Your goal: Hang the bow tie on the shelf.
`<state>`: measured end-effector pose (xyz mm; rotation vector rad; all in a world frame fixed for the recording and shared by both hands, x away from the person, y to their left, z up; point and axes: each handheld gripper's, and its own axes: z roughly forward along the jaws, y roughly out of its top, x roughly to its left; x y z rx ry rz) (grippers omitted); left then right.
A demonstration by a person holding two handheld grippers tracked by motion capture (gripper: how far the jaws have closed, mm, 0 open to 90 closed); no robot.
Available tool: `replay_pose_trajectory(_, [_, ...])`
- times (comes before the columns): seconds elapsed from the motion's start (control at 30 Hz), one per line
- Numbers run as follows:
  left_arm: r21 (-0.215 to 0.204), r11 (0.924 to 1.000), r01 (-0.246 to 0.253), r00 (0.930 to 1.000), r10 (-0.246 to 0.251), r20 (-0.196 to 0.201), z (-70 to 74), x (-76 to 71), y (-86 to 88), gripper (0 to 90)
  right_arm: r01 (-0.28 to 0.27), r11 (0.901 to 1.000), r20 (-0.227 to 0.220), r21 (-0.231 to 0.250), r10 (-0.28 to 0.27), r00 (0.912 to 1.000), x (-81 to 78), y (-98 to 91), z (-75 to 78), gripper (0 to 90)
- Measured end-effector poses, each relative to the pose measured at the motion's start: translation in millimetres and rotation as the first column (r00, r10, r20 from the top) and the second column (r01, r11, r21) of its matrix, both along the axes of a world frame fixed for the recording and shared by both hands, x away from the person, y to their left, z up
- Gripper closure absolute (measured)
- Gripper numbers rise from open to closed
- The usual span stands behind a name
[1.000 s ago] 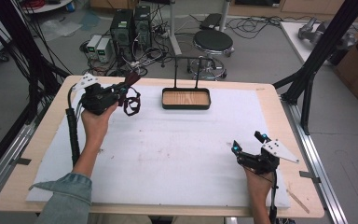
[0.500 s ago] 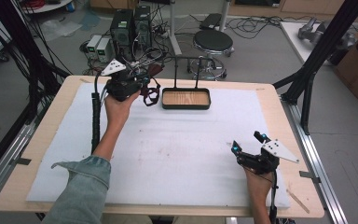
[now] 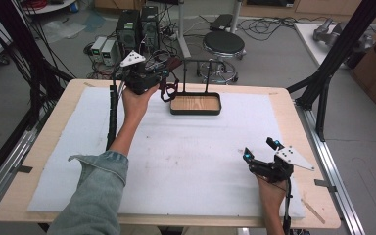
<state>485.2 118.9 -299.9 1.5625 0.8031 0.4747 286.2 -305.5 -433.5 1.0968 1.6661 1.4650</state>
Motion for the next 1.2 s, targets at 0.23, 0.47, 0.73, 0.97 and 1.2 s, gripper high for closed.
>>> replay_pose_trajectory(0.23, [0.000, 0.9997, -0.023, 0.9997, 0.023, -0.009, 4.5, 14.5, -4.9, 76.9, -0.005, 0.9999, 0.007, -0.010, 0.005, 1.0000, 0.2, 0.3, 0.0, 5.7])
replay_pose_trajectory(0.47, [-0.012, 0.9976, -0.069, 0.9970, 0.068, -0.037, 0.8, 29.5, 1.3, 76.9, -0.009, 0.9999, 0.003, -0.012, 0.009, 1.0000, -0.2, 1.2, 0.0, 5.7])
replay_pose_trajectory(0.73, [0.017, 0.9944, -0.105, 0.9924, 0.105, -0.063, -7.0, 36.2, 3.0, 76.8, -0.012, 0.9998, 0.010, -0.017, 0.012, 0.9999, 0.4, 1.3, -0.1, 5.7])
replay_pose_trajectory(0.97, [0.056, 0.9912, -0.120, 0.9904, 0.124, -0.061, -13.8, 37.8, 1.1, 76.6, -0.016, 0.9997, 0.003, -0.016, 0.016, 0.9999, 0.1, 2.1, -0.2, 5.7])
replay_pose_trajectory(1.2, [0.063, 0.9902, -0.125, 0.9899, 0.129, -0.060, -23.0, 38.6, 4.6, 76.1, -0.019, 0.9996, 0.006, -0.021, 0.019, 0.9998, 0.2, 2.2, -0.1, 5.7])
